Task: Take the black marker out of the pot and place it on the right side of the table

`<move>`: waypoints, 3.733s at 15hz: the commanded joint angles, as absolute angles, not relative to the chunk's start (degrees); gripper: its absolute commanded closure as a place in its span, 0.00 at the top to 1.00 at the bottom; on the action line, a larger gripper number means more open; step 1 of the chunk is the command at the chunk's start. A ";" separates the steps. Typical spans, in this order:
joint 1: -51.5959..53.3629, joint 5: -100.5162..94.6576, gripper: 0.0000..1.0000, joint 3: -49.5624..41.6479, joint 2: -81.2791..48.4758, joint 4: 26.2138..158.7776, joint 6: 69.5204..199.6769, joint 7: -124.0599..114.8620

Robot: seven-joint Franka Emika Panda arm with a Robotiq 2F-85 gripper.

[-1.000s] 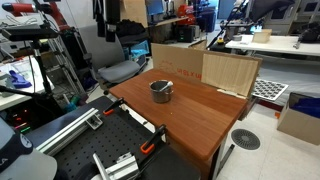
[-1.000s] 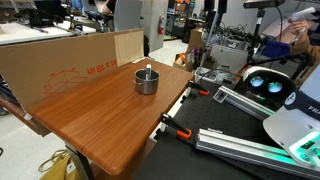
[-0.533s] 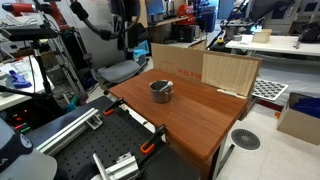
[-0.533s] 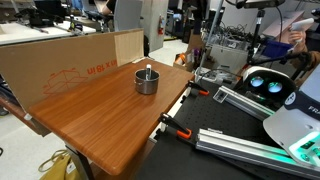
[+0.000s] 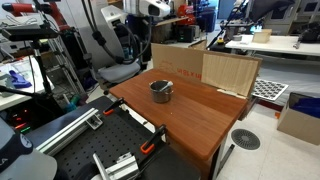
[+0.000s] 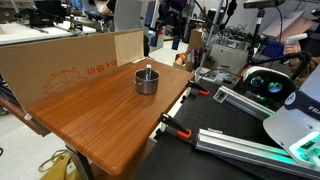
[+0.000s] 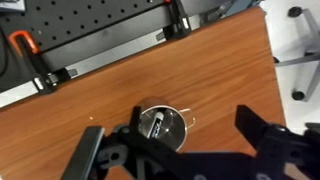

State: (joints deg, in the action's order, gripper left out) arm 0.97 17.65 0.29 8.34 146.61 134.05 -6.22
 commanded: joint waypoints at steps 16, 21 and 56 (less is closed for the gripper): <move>0.32 23.36 1.00 0.94 -15.20 133.68 145.19 -5.69; -0.34 23.23 1.00 0.80 -17.93 131.14 144.88 -6.69; -0.29 17.12 0.05 -0.25 -16.57 129.27 142.12 -9.18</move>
